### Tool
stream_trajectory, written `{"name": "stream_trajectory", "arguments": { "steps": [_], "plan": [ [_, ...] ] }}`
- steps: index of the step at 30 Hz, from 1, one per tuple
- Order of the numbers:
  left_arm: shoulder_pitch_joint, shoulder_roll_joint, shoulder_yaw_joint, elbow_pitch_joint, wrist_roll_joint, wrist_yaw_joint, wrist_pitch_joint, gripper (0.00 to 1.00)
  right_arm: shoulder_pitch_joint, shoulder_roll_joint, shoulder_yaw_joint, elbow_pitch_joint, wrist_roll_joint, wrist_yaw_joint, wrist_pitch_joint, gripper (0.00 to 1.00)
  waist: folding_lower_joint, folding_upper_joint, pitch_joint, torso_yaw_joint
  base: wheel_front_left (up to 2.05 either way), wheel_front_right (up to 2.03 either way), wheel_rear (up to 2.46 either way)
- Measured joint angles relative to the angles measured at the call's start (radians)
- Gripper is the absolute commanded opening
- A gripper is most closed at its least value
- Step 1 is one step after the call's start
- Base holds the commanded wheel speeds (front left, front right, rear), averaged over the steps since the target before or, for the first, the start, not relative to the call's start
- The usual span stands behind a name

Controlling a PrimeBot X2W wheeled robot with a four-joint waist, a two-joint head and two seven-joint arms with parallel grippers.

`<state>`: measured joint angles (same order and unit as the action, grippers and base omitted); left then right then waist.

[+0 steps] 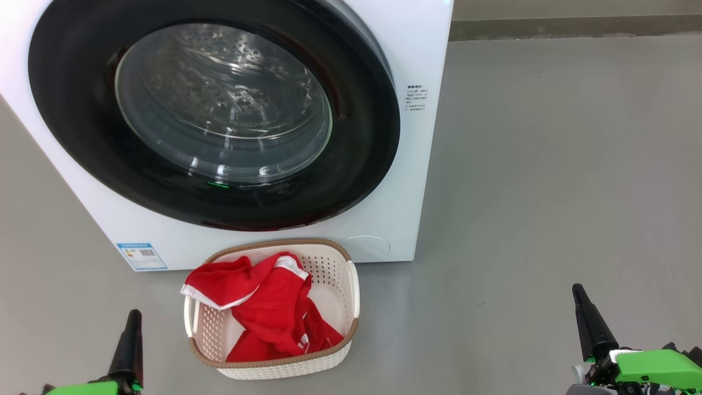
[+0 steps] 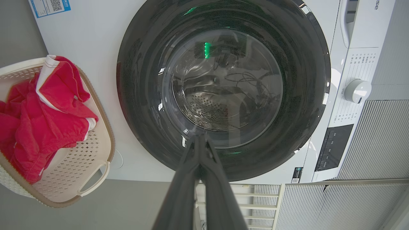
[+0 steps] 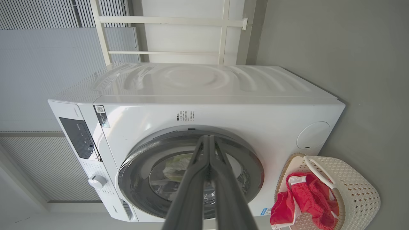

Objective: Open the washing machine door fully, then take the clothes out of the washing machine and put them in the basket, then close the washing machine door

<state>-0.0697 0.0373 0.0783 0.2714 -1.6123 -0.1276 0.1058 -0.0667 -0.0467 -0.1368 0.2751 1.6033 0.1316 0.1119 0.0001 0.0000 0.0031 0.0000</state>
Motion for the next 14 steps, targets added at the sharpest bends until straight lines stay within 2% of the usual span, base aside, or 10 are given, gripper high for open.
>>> {"name": "stream_trajectory", "arguments": {
  "steps": [14],
  "plan": [
    [0.000,0.000,0.001,0.000,0.000,0.000,0.000,0.00,0.000,0.000,0.000,0.000,0.000,0.000,0.000,0.00,0.0000,0.0000,0.000,0.000,0.00,0.00,0.00]
  ]
}}
